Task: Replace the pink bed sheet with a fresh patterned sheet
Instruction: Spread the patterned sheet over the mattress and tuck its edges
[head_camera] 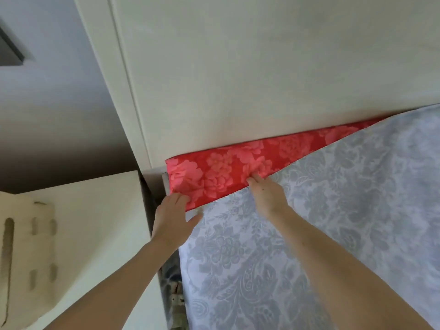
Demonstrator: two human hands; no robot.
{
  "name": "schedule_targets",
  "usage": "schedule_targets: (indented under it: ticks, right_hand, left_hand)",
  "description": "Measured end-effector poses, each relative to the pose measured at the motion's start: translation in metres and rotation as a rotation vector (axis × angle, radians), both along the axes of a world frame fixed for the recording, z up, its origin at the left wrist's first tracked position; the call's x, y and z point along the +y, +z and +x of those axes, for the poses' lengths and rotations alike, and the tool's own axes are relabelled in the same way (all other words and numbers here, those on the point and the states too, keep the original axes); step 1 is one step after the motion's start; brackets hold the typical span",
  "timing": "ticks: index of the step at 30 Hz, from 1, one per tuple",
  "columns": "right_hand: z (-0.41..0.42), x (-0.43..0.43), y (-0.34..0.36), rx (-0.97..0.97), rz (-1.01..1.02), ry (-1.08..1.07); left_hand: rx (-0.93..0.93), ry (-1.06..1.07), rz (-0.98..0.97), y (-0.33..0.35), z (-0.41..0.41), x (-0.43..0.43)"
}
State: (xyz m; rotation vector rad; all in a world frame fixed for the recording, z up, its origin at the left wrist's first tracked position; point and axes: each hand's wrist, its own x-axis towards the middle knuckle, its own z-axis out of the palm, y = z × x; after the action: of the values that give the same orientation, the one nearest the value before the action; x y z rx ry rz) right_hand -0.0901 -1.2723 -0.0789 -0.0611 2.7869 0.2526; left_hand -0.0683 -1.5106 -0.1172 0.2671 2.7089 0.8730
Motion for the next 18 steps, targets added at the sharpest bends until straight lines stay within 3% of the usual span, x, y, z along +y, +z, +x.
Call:
schedule_targets:
  ticks: [3,6,10,14,18]
  right_hand:
    - [-0.007,0.008,-0.019,0.093,0.031,0.101]
    - [-0.002,0.019,-0.021,0.118,-0.084,0.144]
    - [-0.01,0.012,0.001,0.189,-0.215,0.07]
    - [-0.036,-0.007,0.027,0.469,-0.397,0.057]
    - [-0.092,-0.04,0.05,0.688,-0.495,-0.149]
  left_hand:
    - [0.176,-0.092,-0.123,-0.015,0.001,-0.003]
    - [0.245,-0.172,-0.174,-0.01,0.002,-0.008]
    - [0.06,-0.24,-0.141,0.0,0.006,-0.012]
    - [0.013,0.118,0.075,0.031,-0.02,-0.029]
    - [0.429,0.304,0.049,0.066,-0.077,-0.042]
